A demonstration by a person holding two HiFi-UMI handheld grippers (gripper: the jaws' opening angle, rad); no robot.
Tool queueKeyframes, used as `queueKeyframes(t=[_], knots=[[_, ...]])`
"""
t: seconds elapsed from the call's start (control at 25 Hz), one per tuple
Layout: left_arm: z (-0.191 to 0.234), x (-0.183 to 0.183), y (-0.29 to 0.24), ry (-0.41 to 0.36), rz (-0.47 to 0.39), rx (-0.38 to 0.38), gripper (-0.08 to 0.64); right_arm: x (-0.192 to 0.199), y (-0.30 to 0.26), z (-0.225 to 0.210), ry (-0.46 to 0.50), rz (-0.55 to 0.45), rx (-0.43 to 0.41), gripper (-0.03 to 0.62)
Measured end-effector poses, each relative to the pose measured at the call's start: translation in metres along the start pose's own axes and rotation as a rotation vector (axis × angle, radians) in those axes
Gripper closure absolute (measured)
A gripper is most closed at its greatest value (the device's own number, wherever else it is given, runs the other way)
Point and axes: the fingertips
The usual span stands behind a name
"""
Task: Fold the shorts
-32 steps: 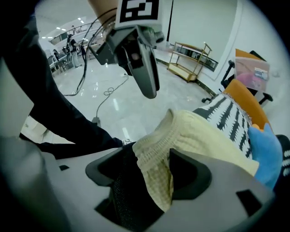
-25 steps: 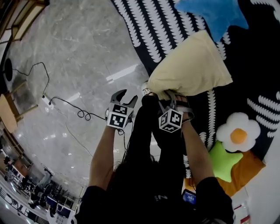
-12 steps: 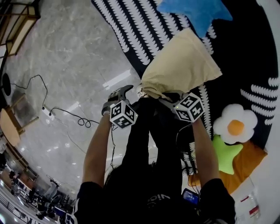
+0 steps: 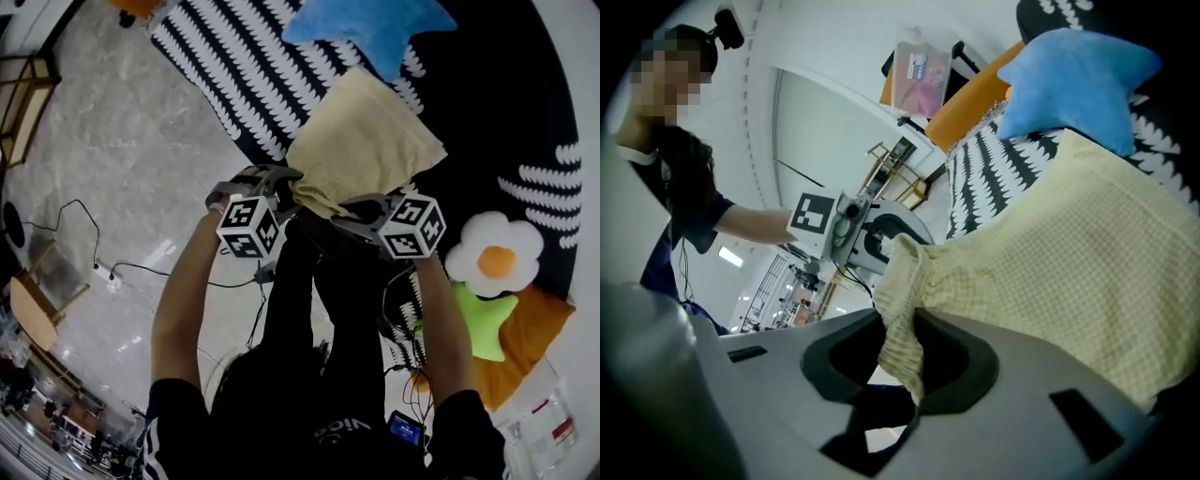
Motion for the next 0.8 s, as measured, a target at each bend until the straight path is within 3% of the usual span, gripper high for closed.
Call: queueKeyframes(t=[0.04,0.12,0.32,0.44,0.6,0.72,0.8], knots=[[0.005,-0.003,0.001,0.045,-0.008,0.037,0.451,-0.002,0.002,-0.001,-0.013,-0.029,-0.004,0.492],[0.009,-0.007,0.003,0.079,-0.004,0.109,0.501,-0.008,0.007,-0.003,-0.037,-0.079,-0.012,0.491],[-0.016,0.002,0.020,-0.065,0.087,0.272,0.518,-0.001,-0.003,0.013,-0.090,-0.065,-0.074,0.488],[-0.039,0.016,0.037,-0.109,0.143,0.370,0.518,0.018,-0.030,0.035,-0.147,-0.084,-0.113,0.486],[-0.065,0.029,0.054,-0.077,0.228,0.483,0.518,0.036,-0.053,0.053,-0.284,-0.202,-0.103,0.485],[-0.078,0.034,0.069,-0.051,0.265,0.542,0.518,0.042,-0.065,0.068,-0.315,-0.238,-0.094,0.482],[-0.074,0.030,0.072,-0.030,0.259,0.543,0.517,0.040,-0.062,0.069,-0.313,-0.259,-0.071,0.477]])
Point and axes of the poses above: the fingertips, and each gripper's own axes: y backward along the fingers, z to its left, x out of its underside, and after that the axes turned 13 degrees about -x, right-handed
